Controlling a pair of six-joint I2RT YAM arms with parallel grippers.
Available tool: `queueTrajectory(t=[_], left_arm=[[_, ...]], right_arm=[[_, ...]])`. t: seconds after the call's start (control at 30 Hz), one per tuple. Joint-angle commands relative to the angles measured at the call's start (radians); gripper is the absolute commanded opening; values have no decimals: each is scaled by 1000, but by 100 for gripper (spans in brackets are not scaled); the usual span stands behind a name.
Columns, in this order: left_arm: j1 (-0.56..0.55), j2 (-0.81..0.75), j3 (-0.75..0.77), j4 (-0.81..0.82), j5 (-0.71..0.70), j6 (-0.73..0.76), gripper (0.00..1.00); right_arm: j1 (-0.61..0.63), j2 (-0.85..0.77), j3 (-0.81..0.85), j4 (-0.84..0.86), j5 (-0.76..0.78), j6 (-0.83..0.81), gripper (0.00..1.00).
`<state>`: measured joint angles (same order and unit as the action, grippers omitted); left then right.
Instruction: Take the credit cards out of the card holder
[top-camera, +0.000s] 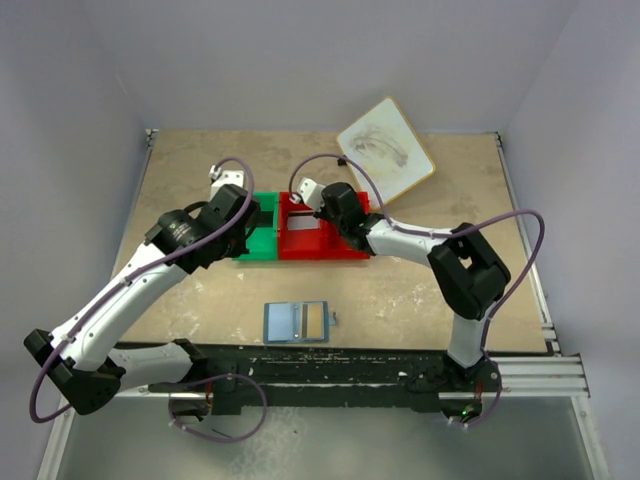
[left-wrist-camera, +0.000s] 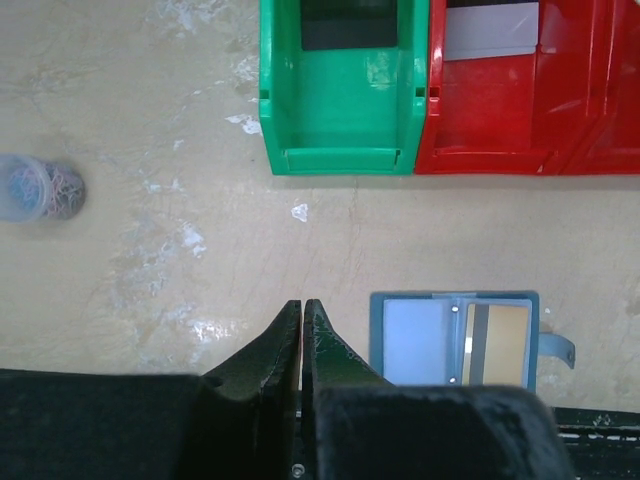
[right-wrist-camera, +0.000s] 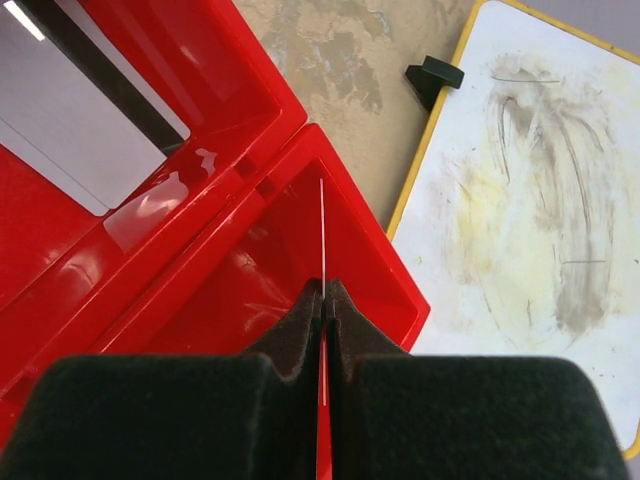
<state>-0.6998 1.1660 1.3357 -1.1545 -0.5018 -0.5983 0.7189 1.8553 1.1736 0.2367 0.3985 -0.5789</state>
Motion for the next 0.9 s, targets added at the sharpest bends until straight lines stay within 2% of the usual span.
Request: queueTrajectory(t=[0.0,0.3,0.73,0.87], left_arm=[[8,-22,59,-34,-60,-87,0],[8,-23,43,-20,-44,-99,0],[8,-35,32,-15,-47,-77,0],[8,-37,33,-16,-47,-71,0]], right_arm=[[-3,11,13,34,-9,-30,0],[-4,33,-63,226,-68,-157,0],[-6,111,-46,205,-106,-195,0],[-13,120,-36,196,-113,-184,4]])
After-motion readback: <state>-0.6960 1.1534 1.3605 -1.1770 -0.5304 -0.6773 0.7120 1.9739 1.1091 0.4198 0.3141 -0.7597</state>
